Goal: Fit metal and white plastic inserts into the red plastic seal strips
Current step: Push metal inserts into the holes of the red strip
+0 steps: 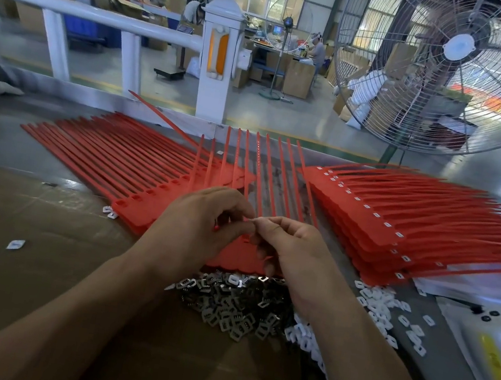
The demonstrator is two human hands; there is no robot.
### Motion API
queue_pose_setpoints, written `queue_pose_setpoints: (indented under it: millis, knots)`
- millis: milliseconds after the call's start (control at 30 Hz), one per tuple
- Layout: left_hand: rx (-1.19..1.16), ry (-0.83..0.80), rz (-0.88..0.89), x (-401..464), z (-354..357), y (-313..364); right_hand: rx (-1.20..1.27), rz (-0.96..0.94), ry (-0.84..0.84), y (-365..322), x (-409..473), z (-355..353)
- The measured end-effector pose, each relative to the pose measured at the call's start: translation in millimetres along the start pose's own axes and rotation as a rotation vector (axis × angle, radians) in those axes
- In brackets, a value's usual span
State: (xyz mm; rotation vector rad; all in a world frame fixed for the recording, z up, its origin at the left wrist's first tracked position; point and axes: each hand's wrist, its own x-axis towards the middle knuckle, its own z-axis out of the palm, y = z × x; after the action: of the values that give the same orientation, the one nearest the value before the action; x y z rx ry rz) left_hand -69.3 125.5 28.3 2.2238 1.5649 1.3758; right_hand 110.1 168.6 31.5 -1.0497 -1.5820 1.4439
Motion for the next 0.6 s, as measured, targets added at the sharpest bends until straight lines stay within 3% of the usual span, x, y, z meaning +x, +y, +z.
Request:
queue_pose_setpoints:
  millis: [200,367,500,600]
  knots:
    - [0.158,-0.064,0.056,2,-10,-2,-0.004,0.034,-0.002,-1,-1,0]
    - [0.198,-0.090,-0.163,5,-36,-24,-0.477,-0.091,0.074,-4,-6,-14]
    - [0.222,-0.174,-0.363,2,-53,-42,-0.759,-0.061,-0.050,-11,-10,-27]
    - [0.240,-0.196,-0.385,2,-51,-45,-0.863,-0.016,-0.161,-15,-11,-34]
